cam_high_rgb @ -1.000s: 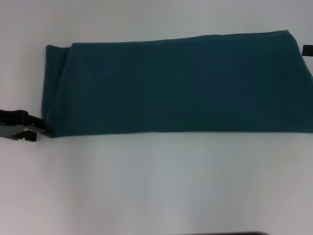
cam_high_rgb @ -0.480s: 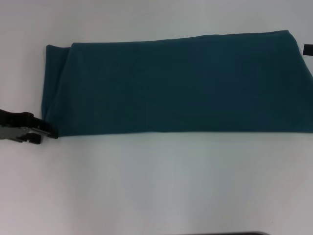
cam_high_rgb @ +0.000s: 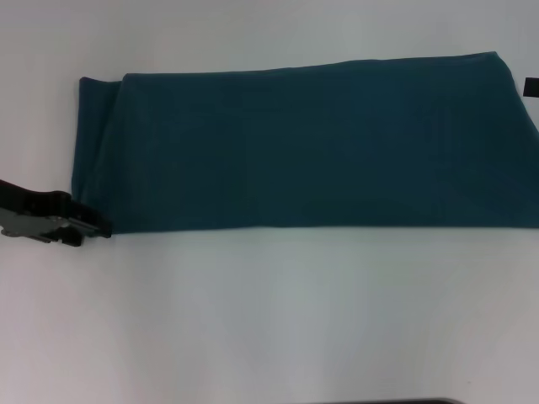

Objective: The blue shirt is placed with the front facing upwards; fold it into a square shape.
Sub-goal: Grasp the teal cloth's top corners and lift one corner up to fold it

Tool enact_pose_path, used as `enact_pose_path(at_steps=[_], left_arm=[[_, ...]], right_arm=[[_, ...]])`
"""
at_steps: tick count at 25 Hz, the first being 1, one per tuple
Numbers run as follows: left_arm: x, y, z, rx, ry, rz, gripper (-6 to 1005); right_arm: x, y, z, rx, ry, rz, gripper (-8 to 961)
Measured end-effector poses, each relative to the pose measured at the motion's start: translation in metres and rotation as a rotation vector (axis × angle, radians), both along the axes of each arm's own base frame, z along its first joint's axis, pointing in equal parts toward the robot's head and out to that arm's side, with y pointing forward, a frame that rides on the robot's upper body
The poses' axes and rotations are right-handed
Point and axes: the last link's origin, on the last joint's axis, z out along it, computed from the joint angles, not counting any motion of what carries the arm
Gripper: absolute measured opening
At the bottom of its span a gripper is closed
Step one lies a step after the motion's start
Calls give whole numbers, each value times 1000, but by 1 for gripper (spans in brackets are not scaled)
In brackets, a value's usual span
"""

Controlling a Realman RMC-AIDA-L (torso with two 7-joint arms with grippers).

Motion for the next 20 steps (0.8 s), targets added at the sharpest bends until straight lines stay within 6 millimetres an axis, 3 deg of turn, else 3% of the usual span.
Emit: enact_pose_path(at_steps=[20], left_arm=[[11, 15, -2, 37, 9, -43, 594]], right_arm=[[1, 0, 1, 1, -2, -1, 884]])
